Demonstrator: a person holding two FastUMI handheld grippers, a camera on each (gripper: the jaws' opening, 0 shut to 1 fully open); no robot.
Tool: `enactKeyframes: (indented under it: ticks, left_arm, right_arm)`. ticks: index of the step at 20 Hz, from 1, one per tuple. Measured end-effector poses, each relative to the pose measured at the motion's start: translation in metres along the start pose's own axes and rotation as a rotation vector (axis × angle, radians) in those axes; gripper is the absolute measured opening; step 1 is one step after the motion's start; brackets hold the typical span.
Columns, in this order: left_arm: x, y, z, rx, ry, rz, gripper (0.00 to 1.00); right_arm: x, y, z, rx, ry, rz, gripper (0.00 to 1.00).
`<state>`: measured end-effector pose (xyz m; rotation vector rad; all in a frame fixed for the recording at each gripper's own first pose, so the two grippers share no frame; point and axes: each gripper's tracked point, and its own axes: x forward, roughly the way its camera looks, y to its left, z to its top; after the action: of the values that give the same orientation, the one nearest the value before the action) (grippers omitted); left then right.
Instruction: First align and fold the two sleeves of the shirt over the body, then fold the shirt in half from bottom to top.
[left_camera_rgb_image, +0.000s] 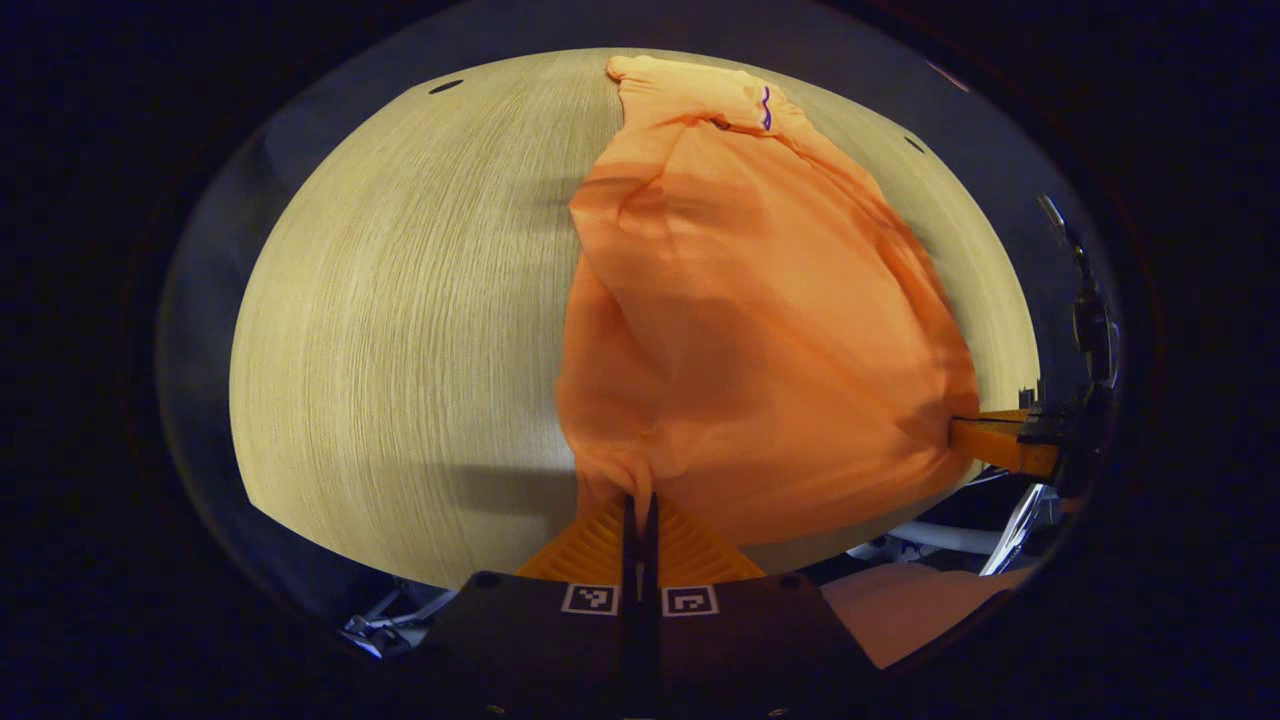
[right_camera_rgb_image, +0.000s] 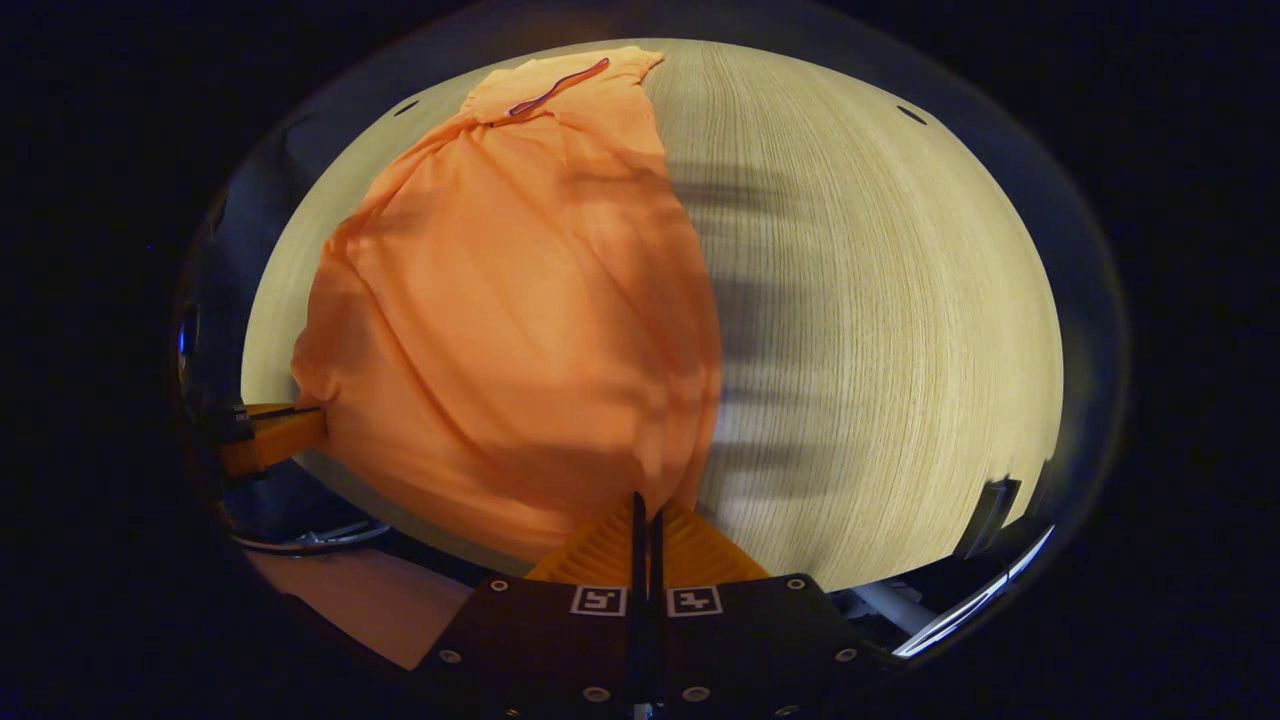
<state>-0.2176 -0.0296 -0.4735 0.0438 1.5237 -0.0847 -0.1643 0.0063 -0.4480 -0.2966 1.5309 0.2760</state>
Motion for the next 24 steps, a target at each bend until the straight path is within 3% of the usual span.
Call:
enactKeyframes:
  ticks: [12,24]
  left_arm:
    - [-0.044,-0.016,0.032,-0.028,-0.098,-0.077,0.01]
    - [-0.104,0.003,0.16,-0.019,-0.348,-0.075,0.01]
  right_arm:
    - [-0.06,0.006,0.05,-0.02,-0.147,0.038,0.0]
    - [-0.129,-0.01,0.157,0.012,-0.362,0.03,0.0]
